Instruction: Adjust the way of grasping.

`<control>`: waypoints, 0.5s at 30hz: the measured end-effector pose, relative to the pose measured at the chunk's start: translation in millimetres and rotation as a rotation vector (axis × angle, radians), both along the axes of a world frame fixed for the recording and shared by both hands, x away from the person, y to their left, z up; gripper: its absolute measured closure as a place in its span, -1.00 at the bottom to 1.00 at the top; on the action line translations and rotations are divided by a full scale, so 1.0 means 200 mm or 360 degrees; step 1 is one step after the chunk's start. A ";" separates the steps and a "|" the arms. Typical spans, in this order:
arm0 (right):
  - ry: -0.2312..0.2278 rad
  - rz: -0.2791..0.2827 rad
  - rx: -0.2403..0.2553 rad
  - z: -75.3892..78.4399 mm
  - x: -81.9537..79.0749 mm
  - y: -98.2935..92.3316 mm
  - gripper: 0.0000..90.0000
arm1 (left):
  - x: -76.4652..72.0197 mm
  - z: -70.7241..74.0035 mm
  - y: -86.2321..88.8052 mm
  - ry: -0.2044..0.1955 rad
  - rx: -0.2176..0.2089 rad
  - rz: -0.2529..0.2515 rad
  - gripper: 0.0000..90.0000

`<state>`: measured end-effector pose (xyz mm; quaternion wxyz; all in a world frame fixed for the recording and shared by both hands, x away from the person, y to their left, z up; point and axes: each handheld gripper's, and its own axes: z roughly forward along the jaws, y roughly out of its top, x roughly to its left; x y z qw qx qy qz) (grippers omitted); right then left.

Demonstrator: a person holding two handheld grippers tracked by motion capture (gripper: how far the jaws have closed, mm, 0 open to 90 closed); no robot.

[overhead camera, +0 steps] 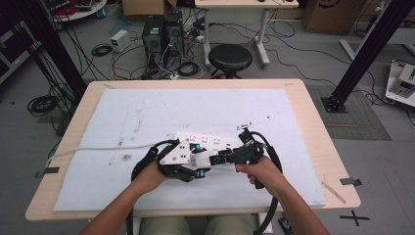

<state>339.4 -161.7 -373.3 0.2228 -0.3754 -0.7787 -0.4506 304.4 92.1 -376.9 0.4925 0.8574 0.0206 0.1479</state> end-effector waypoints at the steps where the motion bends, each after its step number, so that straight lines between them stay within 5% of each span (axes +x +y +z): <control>1: 0.0006 0.0003 -0.0003 0.00 0.00 0.00 -0.60 | 0.00 0.00 0.00 -0.0006 0.0007 -0.0006 -0.06; 15: 0.0093 0.0014 0.0063 -0.02 0.03 0.03 -0.36 | 0.00 0.01 -0.04 -0.0005 -0.0022 -0.0028 -0.06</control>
